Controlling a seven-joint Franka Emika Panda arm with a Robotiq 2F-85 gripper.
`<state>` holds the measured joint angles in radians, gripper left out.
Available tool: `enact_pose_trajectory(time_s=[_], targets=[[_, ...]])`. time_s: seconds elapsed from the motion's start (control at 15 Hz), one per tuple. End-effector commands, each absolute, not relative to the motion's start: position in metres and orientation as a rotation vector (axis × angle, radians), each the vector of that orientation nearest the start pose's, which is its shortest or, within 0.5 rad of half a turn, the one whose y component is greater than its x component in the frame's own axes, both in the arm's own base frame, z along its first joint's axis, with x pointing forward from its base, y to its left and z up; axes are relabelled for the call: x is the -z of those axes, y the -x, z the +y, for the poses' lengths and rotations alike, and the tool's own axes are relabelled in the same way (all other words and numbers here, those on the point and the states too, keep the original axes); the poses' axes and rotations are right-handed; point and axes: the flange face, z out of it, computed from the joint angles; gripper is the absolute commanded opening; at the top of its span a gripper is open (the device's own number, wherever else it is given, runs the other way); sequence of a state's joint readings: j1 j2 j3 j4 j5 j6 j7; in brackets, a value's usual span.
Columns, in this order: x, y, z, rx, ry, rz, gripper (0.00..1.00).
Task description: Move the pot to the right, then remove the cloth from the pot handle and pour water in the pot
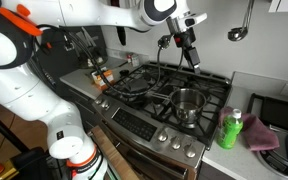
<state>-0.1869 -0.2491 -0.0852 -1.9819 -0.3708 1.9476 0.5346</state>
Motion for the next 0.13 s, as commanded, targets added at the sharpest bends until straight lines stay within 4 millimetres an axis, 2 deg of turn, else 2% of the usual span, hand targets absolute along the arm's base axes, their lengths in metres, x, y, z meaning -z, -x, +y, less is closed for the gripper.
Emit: enact_pose_trajectory(time_s=[0.0, 0.07], targets=[[-0.577, -0.473, -0.136, 0.447, 3.264, 0.863, 1.00], [-0.588, -0.481, -0.146, 0.443, 3.257, 1.007, 1.00]])
